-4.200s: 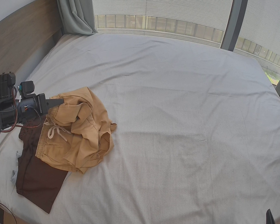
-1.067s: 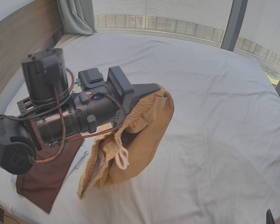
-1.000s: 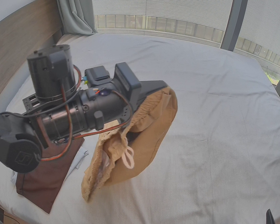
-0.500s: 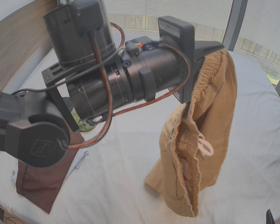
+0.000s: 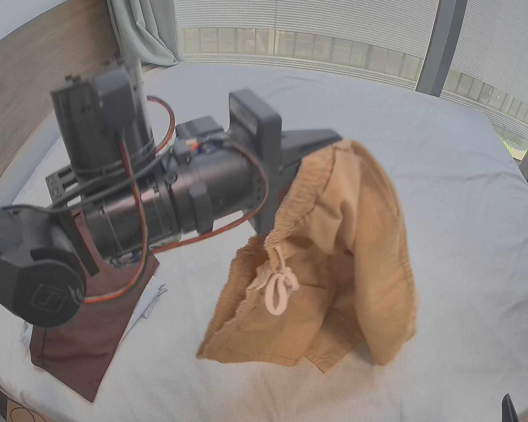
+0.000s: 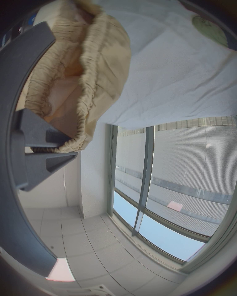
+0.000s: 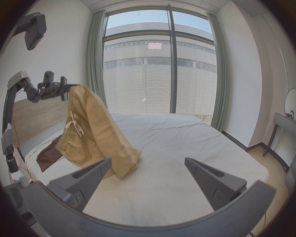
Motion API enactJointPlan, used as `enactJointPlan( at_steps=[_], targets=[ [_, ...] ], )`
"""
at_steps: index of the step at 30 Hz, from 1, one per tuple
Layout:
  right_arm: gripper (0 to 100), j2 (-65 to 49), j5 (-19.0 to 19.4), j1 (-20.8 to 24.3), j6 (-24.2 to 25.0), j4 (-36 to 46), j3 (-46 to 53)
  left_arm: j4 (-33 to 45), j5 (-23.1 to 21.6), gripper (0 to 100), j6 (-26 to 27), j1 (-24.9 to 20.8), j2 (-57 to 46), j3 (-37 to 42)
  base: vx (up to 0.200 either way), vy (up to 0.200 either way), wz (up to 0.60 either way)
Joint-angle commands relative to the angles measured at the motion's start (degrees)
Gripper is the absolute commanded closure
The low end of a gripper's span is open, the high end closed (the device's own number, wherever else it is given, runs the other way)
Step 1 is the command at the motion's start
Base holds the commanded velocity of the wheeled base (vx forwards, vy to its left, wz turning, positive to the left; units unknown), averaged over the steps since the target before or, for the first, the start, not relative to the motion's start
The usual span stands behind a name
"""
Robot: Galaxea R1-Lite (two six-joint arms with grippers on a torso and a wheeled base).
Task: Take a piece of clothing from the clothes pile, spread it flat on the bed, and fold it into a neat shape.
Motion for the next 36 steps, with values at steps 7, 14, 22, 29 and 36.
enactJointPlan(
  at_steps=[7,14,22,29,36],
  targets=[
    [0,-0.8,0.1,0.0,0.0,0.0,0.9,-19.0,0.3,100,8.1,5.8,8.8,18.6,0.0,0.0,0.0],
    [0,-0.9,0.0,0.0,0.0,0.0,0.9,-25.4,0.3,100,8.8,8.3,10.3,23.5,0.0,0.0,0.0],
    [0,-0.8,0.0,0.0,0.0,0.0,0.9,-31.5,0.3,100,8.8,12.3,11.1,28.6,0.0,0.0,0.0],
    [0,-0.8,0.0,0.0,0.0,0.0,0.9,-39.6,0.4,100,9.1,15.7,12.6,33.4,0.0,0.0,0.0],
    [0,-0.8,0.0,0.0,0.0,0.0,0.9,-39.6,0.4,100,14.8,18.5,12.9,34.5,0.0,0.0,0.0]
  ],
)
